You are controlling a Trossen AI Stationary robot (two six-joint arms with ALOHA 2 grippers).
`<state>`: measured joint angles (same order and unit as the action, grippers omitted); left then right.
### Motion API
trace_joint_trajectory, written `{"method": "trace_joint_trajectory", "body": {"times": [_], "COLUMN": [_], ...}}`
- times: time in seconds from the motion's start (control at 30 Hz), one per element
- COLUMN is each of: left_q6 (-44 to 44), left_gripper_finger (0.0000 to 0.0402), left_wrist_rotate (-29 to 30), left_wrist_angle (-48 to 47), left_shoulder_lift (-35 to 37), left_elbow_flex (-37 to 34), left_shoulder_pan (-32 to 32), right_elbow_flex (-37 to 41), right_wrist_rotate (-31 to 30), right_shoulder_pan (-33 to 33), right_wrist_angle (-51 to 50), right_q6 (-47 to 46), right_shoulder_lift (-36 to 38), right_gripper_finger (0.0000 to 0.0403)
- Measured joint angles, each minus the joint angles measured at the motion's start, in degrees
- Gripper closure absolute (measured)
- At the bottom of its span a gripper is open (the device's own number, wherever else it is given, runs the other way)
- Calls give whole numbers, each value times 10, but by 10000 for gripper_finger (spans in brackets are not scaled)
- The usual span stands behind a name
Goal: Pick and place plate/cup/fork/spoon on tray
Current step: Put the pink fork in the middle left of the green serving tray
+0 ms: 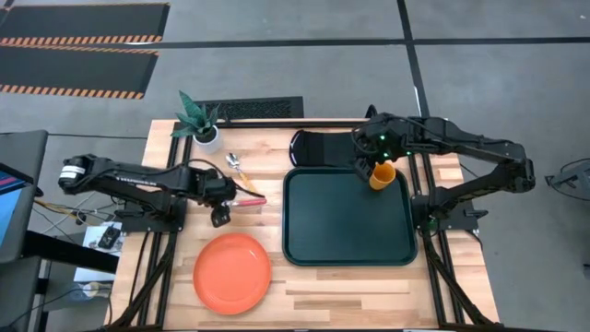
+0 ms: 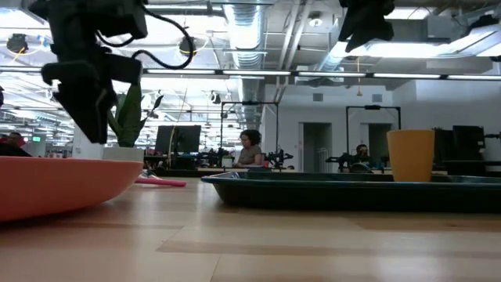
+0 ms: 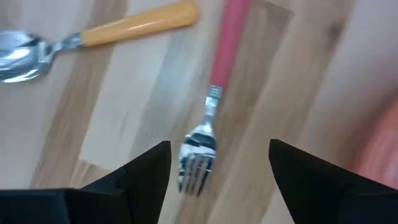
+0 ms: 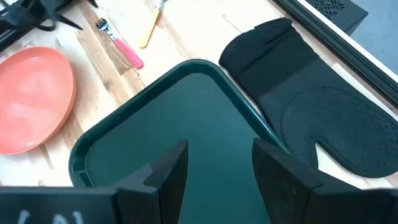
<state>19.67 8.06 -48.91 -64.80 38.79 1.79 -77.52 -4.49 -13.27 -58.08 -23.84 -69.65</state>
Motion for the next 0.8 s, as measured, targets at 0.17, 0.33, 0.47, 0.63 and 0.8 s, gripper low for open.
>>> {"method": "trace_joint_trajectory", "body": {"times": [0.17,0.33,0.47,0.63,0.8], "left_q6": [59,83,57,31,-6], "left_gripper_finger": [144,144,144,144,150], "left_wrist_rotate": [-41,-46,-51,-42,-55], "left_wrist_angle": [31,36,54,85,88], "left_shoulder_lift": [-29,-92,-142,-186,-213], "left_elbow_flex": [-1,0,0,0,3], "left_shoulder_pan": [36,60,61,62,62], "right_elbow_flex": [0,0,0,0,0], "right_wrist_rotate": [0,0,0,0,0], "right_shoulder_pan": [-3,-7,-7,-7,-7], "right_wrist_angle": [0,2,2,0,-2], "right_q6": [7,13,19,19,19], "right_shoulder_lift": [0,0,0,0,0], "right_gripper_finger": [201,203,205,205,207]}}
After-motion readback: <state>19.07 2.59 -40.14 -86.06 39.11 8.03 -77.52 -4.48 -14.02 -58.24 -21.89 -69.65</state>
